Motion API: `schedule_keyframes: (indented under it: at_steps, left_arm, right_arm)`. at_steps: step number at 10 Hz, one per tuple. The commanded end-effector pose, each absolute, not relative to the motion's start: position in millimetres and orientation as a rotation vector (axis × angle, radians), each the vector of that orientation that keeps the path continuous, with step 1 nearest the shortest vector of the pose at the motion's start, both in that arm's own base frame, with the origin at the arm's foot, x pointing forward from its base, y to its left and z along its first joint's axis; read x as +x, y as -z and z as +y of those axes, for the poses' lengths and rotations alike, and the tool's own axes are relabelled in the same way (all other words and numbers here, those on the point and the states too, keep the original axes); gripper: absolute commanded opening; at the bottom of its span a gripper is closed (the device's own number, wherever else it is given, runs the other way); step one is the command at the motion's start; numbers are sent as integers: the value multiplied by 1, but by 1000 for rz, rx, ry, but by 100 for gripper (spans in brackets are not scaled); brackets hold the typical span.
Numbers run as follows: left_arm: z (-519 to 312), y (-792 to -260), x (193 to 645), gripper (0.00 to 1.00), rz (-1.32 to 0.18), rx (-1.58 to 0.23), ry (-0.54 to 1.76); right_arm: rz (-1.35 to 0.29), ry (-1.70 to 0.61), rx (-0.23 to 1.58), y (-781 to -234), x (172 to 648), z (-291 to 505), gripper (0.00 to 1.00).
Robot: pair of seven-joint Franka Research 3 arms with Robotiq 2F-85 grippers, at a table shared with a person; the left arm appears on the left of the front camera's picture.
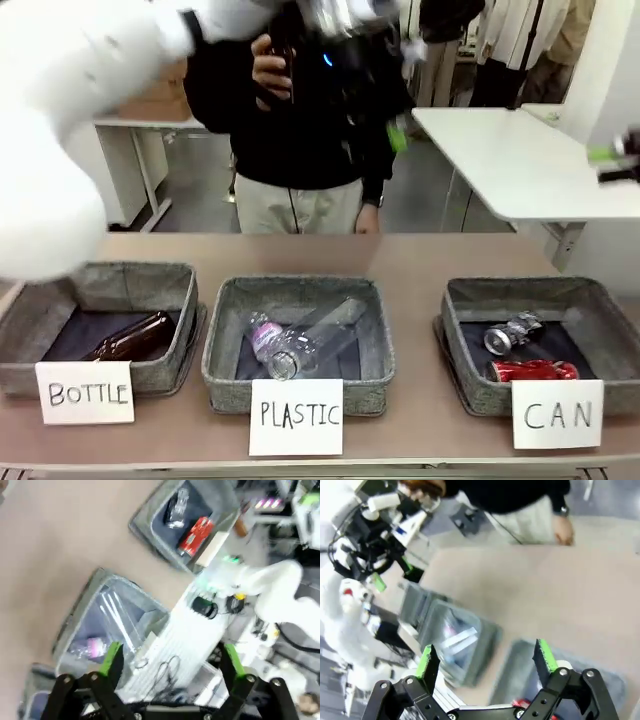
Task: Sort the can waste into the basket.
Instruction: Pick up the can waste from the table and place it in the right Fabric basket.
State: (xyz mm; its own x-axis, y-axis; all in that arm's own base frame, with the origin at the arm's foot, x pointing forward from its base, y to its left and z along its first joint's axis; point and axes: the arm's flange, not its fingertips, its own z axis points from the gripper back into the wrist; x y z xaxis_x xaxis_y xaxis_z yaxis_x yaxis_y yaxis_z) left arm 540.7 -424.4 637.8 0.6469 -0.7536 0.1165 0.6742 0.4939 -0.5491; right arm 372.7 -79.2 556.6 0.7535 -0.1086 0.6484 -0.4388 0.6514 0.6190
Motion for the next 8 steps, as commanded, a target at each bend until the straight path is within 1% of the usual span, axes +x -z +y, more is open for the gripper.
schedule_keyframes:
  at_steps: [1, 2, 3, 4, 5, 6, 7, 8]
  left_arm:
    - [-231, -536, 416, 100, 12, -899, 647]
    - [-182, -529, 400, 100, -49, -1007, 570]
    - [-139, -520, 378, 100, -134, -1084, 446]
    - [-104, -511, 351, 100, -180, -1153, 362]
    - [-68, -506, 320, 100, -239, -1168, 281]
    - [-41, -506, 302, 100, -237, -1238, 275]
    - [-29, -509, 290, 100, -154, -1290, 178]
    - [-205, -709, 671, 100, -186, -1192, 272]
  right_arm:
    - [-666, -53, 874, -571, 416, -25, 99]
    - [-627, -51, 852, -575, 427, 1, 99]
    - [-586, -68, 844, -576, 438, 19, 99]
    - [-551, -63, 834, -576, 448, 33, 99]
    - [-521, -45, 820, -579, 460, 46, 99]
    - [-504, -22, 800, -582, 470, 56, 99]
    - [-480, 21, 795, -584, 482, 63, 99]
    - [-455, 42, 783, -586, 491, 69, 99]
